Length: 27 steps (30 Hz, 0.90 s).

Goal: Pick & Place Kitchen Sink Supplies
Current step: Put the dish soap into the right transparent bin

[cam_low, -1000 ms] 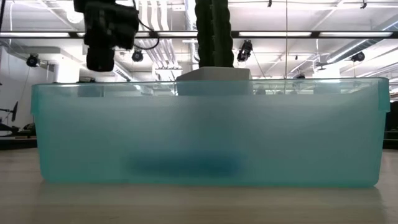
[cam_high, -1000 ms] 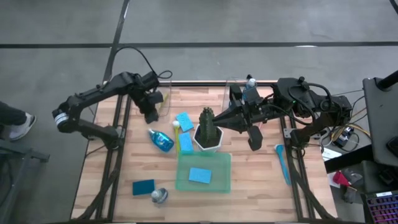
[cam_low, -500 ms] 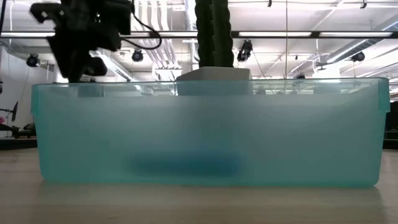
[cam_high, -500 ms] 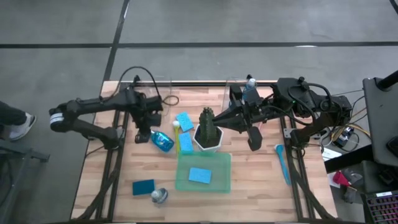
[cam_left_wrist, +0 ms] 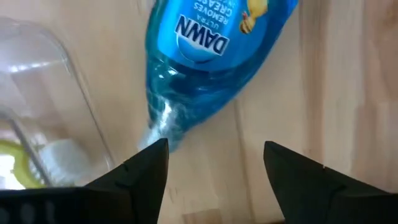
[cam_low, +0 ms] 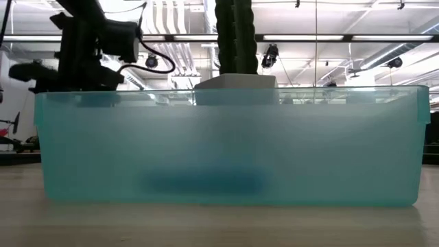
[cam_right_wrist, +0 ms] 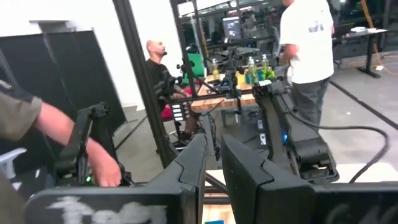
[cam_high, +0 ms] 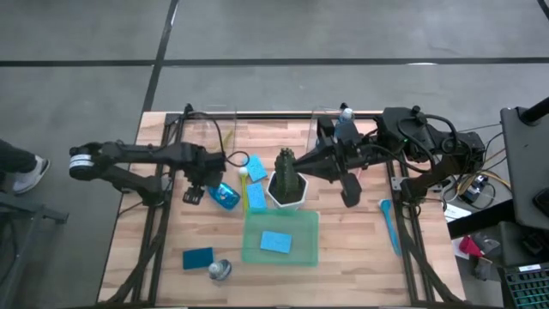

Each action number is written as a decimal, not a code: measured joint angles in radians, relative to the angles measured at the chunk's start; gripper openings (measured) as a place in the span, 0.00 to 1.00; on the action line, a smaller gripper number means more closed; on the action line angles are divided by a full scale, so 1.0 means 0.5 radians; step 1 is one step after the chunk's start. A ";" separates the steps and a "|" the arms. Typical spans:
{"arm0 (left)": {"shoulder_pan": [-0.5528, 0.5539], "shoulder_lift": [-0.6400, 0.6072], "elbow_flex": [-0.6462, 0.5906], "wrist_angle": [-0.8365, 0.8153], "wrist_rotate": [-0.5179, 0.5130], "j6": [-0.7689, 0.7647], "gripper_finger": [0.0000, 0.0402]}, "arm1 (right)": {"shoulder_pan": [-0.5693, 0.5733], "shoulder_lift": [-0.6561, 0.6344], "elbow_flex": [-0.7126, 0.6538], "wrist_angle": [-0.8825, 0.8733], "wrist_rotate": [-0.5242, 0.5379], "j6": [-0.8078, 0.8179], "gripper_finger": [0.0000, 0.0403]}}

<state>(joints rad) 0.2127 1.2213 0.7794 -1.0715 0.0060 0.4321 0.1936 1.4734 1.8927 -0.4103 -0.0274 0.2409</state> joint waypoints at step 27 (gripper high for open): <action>0.000 -0.004 -0.368 0.670 -0.250 0.074 0.56 | 0.000 0.035 0.000 0.071 0.100 0.095 0.12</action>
<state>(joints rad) 0.2128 1.2195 0.5954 -0.7365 -0.1188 0.4689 0.1936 1.4908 1.8927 -0.3750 0.0226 0.2886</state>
